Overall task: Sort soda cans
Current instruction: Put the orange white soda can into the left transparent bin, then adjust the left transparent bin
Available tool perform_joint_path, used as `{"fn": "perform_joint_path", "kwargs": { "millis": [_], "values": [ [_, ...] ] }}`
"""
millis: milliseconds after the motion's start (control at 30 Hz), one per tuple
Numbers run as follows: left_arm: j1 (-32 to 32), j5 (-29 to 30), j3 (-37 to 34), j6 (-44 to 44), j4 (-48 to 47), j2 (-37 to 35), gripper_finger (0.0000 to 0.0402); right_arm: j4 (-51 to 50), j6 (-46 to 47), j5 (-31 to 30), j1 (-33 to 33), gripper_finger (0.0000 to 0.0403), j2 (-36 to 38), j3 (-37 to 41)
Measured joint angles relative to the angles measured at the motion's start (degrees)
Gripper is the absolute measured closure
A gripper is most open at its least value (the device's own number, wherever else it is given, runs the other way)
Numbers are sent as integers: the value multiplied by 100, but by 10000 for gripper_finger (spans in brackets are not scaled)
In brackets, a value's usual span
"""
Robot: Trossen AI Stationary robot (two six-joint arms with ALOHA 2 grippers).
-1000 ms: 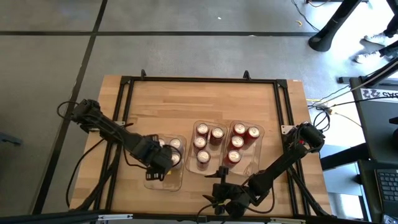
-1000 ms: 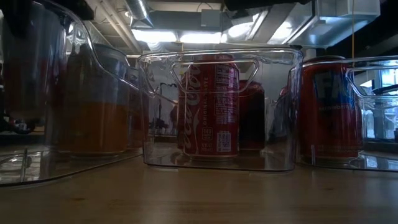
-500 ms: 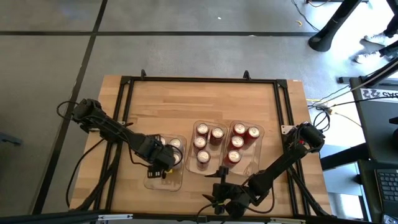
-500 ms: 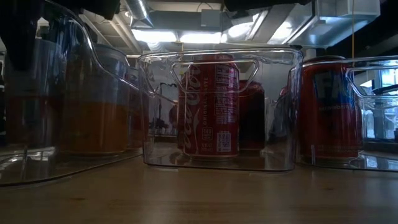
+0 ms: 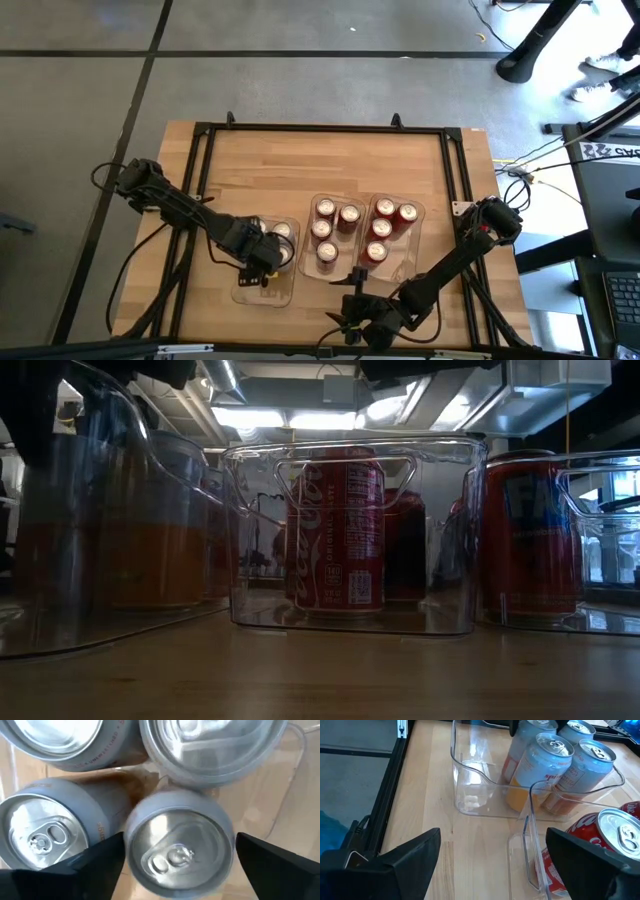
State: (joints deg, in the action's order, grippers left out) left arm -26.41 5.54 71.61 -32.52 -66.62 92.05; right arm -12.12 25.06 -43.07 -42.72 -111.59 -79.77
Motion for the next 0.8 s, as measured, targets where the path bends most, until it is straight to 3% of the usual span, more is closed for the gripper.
{"fn": "perform_joint_path", "kwargs": {
  "millis": [300, 467, 667, 800],
  "values": [
    [-20, 12, 293, -54, -465, -2, 24, 0, -5, 0, 0, 43, -2, 2],
    [-208, 412, 780, -209, -950, -2, 23, -2, -7, 0, 0, 42, -2, 2],
    [-731, 747, 1408, -529, -957, -31, 23, -3, -7, 0, 0, 43, -4, 2],
    [-1300, 804, 1547, -795, -410, -31, 23, -4, -7, 0, 0, 43, -4, 4]
  ]
}}
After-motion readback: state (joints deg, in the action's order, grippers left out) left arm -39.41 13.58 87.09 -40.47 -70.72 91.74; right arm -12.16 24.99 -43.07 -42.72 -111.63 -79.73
